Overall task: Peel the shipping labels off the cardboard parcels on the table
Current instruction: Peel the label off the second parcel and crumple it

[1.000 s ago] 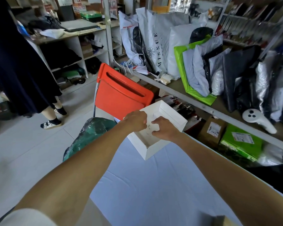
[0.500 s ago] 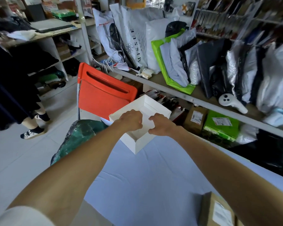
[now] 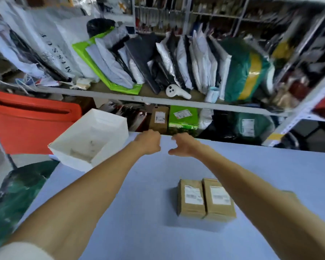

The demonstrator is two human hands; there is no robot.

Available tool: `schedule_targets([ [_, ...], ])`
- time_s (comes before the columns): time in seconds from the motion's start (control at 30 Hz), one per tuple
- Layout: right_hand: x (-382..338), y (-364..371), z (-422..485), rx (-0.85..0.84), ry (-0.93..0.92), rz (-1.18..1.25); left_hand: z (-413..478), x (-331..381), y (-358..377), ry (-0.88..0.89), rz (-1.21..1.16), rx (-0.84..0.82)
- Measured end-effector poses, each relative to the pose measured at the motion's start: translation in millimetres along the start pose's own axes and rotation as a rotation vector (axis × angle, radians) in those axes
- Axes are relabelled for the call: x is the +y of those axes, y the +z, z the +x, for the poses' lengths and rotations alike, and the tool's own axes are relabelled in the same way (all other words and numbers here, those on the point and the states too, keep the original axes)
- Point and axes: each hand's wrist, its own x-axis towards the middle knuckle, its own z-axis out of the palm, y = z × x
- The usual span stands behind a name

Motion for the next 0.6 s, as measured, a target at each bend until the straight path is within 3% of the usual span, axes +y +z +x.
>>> schedule_targets([
  [0.33, 193, 8, -146, 0.018, 0.182, 0.058, -2, 205, 77, 0.182, 0.041, -0.08],
  [0.6, 247, 20, -168, -0.055, 0.17, 0.04, -5, 240, 109, 0.081, 0.06, -0.142],
])
